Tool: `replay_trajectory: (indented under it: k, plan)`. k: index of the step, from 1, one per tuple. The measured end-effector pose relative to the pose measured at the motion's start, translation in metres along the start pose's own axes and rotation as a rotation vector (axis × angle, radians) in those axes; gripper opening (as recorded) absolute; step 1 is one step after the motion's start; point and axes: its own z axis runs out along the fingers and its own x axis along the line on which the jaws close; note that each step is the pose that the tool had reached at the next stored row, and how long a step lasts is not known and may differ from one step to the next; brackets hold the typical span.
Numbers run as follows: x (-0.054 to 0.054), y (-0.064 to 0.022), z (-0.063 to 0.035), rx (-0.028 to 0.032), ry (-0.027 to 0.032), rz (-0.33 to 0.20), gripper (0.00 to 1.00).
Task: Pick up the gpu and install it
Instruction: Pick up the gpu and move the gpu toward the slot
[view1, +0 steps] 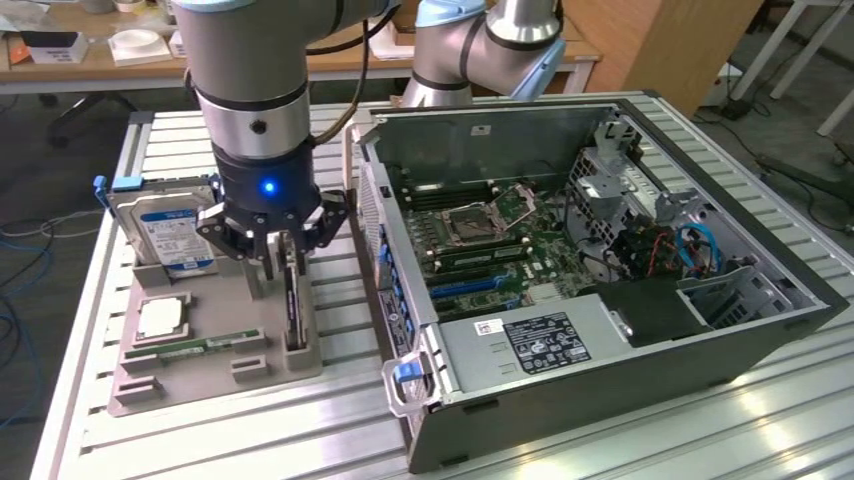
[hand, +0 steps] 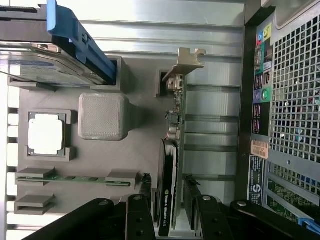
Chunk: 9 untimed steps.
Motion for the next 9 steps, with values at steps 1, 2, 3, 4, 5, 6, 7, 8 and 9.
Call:
replay_trajectory:
  k: [1,2,3,4,5,6,7,8,9]
  plan:
    - [0.0000,-0.0001,0.0007,-0.0001,0.0000,0.000,0.39]
    - [0.0000,-0.0002,0.0013,0.0000,-0.0001,0.000,0.39]
    - [0.0000,-0.0003,0.0019,0.0000,0.0000,0.000,0.39]
    - [0.0000,-0.0004,0.0027,-0.0001,0.0000,0.000,0.39]
    - [-0.0001,-0.0005,0.0035,-0.0001,-0.0001,0.000,0.39]
    - [0.0000,-0.0006,0.0043,0.0000,0.0000,0.000,0.39]
    - [-0.0001,-0.0007,0.0052,-0.0001,0.0000,0.000,0.39]
    - [-0.0001,-0.0008,0.0063,0.0000,0.0000,0.000,0.39]
    - [-0.0001,-0.0009,0.0074,0.0000,0.0000,0.000,0.39]
